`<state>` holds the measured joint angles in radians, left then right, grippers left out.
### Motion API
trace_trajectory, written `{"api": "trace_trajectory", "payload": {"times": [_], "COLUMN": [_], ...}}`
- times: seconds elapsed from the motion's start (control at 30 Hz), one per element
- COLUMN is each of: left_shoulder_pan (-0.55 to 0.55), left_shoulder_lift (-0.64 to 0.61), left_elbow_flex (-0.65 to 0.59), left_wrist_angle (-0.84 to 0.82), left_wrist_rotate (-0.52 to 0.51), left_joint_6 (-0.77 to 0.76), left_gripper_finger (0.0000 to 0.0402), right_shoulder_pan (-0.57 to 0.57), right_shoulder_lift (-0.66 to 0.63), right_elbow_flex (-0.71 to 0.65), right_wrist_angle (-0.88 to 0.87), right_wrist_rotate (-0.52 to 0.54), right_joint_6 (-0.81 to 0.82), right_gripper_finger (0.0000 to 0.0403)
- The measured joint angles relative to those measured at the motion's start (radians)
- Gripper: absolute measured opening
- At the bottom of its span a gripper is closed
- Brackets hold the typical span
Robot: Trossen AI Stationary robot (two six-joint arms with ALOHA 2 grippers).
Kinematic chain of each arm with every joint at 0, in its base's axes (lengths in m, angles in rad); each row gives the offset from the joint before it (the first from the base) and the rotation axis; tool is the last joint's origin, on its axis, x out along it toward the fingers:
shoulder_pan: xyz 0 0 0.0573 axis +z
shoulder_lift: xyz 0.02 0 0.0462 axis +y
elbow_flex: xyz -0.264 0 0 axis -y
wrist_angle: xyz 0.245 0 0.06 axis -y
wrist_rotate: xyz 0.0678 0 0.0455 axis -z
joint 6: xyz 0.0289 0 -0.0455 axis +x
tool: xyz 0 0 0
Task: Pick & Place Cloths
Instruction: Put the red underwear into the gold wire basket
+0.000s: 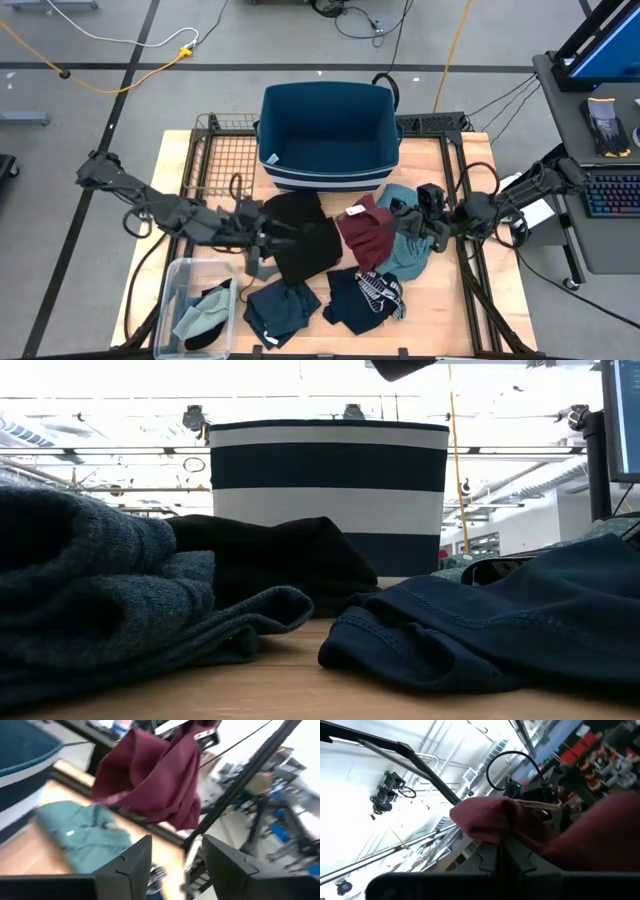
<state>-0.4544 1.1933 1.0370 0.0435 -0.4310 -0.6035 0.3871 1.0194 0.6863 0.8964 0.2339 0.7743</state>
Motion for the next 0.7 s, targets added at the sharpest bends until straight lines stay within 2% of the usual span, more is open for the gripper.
{"api": "trace_trajectory", "payload": {"times": [0.37, 0.53, 0.7], "left_shoulder_pan": [0.151, 0.181, 0.194], "left_shoulder_lift": [0.167, 0.232, 0.269], "left_elbow_flex": [0.0, 0.0, 0.0], "left_wrist_angle": [0.386, 0.563, 0.624], "left_wrist_rotate": [0.285, 0.341, 0.344], "left_joint_6": [-0.039, -0.061, -0.068], "left_gripper_finger": [0.0271, 0.0289, 0.0291], "right_shoulder_pan": [-0.054, -0.073, -0.093], "right_shoulder_lift": [0.082, 0.139, 0.191], "right_elbow_flex": [0.132, 0.179, 0.211], "right_wrist_angle": [0.011, 0.011, 0.013], "right_wrist_rotate": [-0.055, -0.056, -0.081], "right_joint_6": [-0.163, -0.195, -0.184], "right_gripper_finger": [0.0, 0.0, 0.0]}}
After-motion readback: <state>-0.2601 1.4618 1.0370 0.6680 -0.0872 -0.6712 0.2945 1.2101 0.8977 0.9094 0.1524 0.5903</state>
